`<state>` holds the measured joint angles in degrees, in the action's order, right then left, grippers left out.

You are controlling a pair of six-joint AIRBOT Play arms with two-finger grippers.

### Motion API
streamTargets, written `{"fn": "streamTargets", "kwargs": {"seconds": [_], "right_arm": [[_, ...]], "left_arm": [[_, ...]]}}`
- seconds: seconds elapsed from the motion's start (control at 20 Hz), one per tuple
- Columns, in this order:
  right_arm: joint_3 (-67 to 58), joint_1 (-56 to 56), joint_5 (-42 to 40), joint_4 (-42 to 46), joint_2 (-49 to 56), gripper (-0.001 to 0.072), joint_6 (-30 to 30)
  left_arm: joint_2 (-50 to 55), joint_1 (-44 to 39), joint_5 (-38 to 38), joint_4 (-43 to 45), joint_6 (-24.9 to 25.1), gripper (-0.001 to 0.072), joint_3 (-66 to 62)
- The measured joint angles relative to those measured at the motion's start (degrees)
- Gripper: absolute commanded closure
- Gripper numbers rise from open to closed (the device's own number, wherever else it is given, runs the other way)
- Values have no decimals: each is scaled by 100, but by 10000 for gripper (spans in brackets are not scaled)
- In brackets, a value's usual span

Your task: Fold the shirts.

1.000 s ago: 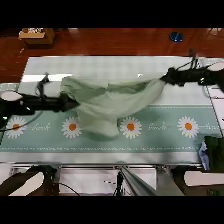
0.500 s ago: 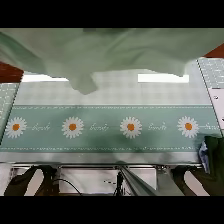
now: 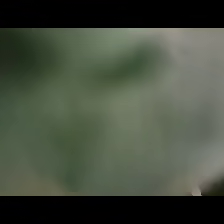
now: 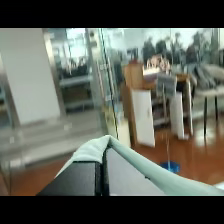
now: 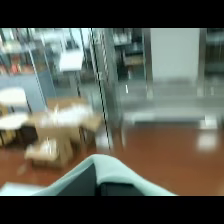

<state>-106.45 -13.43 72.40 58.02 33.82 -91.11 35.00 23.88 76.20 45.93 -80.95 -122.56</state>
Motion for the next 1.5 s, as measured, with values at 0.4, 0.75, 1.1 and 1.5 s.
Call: {"fn": "streamTargets", "kwargs": {"seconds": [0.4, 0.75, 1.1, 1.5], "right_arm": [[654, 52, 2855, 658, 262, 676, -160], [2730, 227, 2774, 826, 1510, 676, 411], [3139, 811, 87, 841, 3475, 676, 778], [3180, 988, -2752, 514, 4996, 675, 841]], "left_arm": [[-111, -28, 2500, 555, -699, 688, 1593], [407, -125, 2192, 415, 50, 688, 4634], [2332, -872, 153, 297, 1036, 688, 5381], [4339, -1735, -2321, 214, 1786, 687, 5458]]}}
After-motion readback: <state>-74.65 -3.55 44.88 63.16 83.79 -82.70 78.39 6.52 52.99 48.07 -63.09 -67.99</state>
